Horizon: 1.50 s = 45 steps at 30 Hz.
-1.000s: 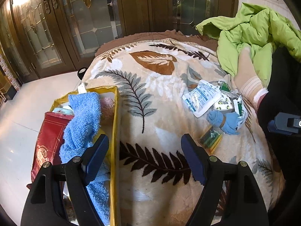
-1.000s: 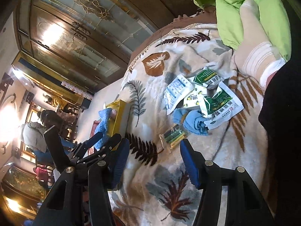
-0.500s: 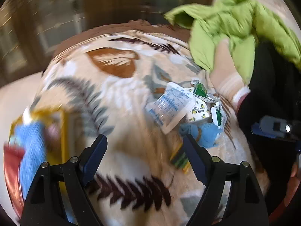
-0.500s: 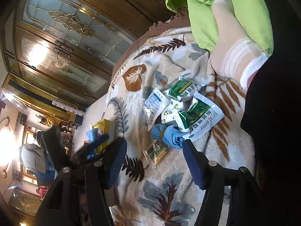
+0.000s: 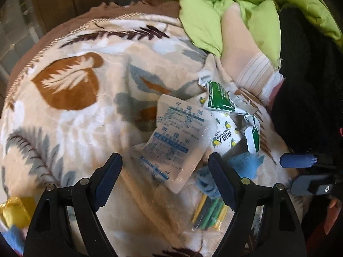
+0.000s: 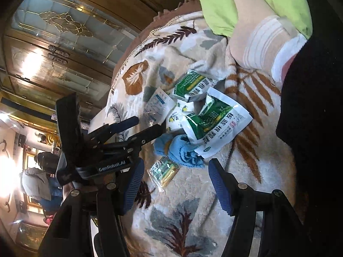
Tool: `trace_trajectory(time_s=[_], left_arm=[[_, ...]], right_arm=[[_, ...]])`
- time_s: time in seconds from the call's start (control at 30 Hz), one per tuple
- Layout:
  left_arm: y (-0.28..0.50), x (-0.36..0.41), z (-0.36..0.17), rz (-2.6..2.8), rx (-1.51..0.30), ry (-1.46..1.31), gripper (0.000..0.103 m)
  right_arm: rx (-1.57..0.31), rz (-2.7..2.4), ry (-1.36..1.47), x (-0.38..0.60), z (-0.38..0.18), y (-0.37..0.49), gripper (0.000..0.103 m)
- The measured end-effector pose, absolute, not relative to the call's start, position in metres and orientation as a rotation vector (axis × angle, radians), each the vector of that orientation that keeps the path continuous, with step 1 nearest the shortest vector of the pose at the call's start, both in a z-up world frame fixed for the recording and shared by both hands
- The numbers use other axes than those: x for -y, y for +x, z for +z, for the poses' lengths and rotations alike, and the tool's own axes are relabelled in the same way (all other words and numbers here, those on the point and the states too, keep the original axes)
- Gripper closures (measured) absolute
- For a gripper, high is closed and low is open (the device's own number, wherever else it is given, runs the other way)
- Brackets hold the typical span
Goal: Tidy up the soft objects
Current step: 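Grasp the white desiccant packet with left tool while right tool grasps the blue glove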
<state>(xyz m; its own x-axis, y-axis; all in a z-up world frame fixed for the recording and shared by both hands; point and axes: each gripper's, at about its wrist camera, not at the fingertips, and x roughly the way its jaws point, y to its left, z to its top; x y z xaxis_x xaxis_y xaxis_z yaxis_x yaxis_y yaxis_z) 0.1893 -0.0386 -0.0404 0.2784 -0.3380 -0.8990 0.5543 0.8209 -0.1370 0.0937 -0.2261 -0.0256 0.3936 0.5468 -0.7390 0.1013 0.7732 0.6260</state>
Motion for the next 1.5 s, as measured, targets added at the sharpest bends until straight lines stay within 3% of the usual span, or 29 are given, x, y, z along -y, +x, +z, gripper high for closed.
trace_trajectory(time_s=[0.33, 0.43, 0.5, 0.53, 0.57, 0.77, 0.87, 1.27, 1.3, 1.5], left_arm=[[0.206, 0.050, -0.045, -0.665, -1.172, 0.210, 0.020], [0.206, 0.053, -0.044, -0.678, -1.174, 0.210, 0.030], [0.205, 0.052, -0.043, -0.680, -1.175, 0.201, 0.041], [0.205, 0.051, -0.042, -0.686, -1.174, 0.191, 0.053], [0.205, 0.048, -0.041, -0.687, -1.173, 0.184, 0.057], [0.198, 0.045, -0.039, -0.662, -1.165, 0.186, 0.060], [0.196, 0.041, -0.034, -0.635, -1.151, 0.134, 0.070], [0.188, 0.013, -0.025, -0.551, -1.136, -0.017, 0.070], [0.187, 0.010, -0.024, -0.546, -1.134, -0.026, 0.070], [0.177, -0.002, -0.017, -0.518, -1.109, -0.040, 0.070]], right_arm=[[-1.174, 0.331, 0.604, 0.219, -0.030, 0.094, 0.038], [-1.165, 0.337, 0.559, 0.209, -0.026, 0.095, 0.038], [-1.169, 0.350, 0.551, 0.204, -0.027, 0.095, 0.038], [-1.172, 0.354, 0.544, 0.201, -0.028, 0.094, 0.038], [-1.174, 0.353, 0.536, 0.200, -0.028, 0.093, 0.038], [-1.187, 0.332, 0.502, 0.193, -0.034, 0.091, 0.038], [-1.167, 0.291, 0.468, 0.191, -0.033, 0.091, 0.038], [-1.123, 0.231, 0.356, 0.155, -0.042, 0.113, 0.038], [-1.120, 0.228, 0.329, 0.151, -0.044, 0.118, 0.039], [-1.107, 0.244, 0.327, 0.154, -0.054, 0.129, 0.069]])
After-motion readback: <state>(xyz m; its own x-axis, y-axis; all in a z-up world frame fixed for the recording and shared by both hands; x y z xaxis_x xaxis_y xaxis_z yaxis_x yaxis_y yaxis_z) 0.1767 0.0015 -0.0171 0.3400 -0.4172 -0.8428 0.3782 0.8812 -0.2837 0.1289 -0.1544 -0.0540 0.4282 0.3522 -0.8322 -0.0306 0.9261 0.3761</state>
